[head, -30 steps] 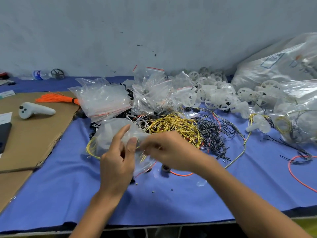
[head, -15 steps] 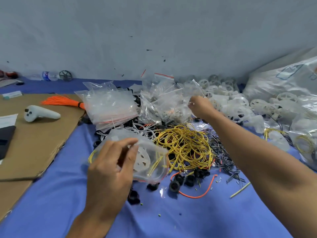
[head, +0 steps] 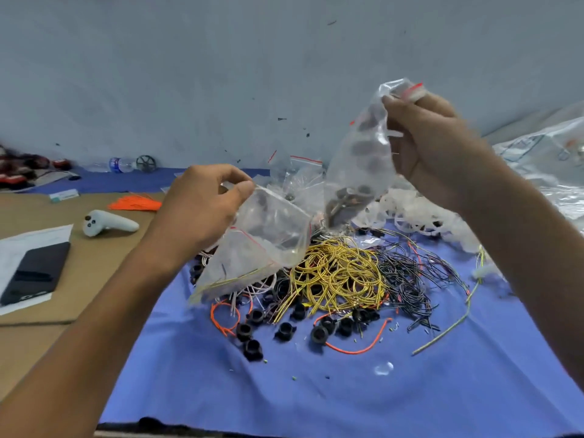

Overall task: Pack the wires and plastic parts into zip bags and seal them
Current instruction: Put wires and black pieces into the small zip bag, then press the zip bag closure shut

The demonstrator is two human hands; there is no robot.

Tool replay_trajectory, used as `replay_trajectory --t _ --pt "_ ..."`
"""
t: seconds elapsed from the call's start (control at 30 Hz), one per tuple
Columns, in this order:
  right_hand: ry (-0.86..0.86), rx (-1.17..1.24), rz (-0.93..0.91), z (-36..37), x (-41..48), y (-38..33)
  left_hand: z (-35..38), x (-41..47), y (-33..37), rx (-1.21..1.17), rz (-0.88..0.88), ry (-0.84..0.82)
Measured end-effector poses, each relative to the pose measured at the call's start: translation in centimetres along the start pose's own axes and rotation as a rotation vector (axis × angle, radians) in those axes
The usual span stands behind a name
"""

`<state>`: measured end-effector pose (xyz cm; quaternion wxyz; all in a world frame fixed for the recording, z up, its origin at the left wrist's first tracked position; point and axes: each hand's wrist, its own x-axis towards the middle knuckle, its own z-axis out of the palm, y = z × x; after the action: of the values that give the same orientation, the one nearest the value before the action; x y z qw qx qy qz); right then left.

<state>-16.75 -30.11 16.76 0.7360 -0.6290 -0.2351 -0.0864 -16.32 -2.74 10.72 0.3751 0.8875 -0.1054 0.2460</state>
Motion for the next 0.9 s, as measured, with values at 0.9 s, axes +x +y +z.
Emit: replay_trajectory --t 0.9 --pt "-1.423 -1.708 0.170 12.0 -2.0 8.1 1.3 -2.9 4.8 -0.299 0.017 -0.408"
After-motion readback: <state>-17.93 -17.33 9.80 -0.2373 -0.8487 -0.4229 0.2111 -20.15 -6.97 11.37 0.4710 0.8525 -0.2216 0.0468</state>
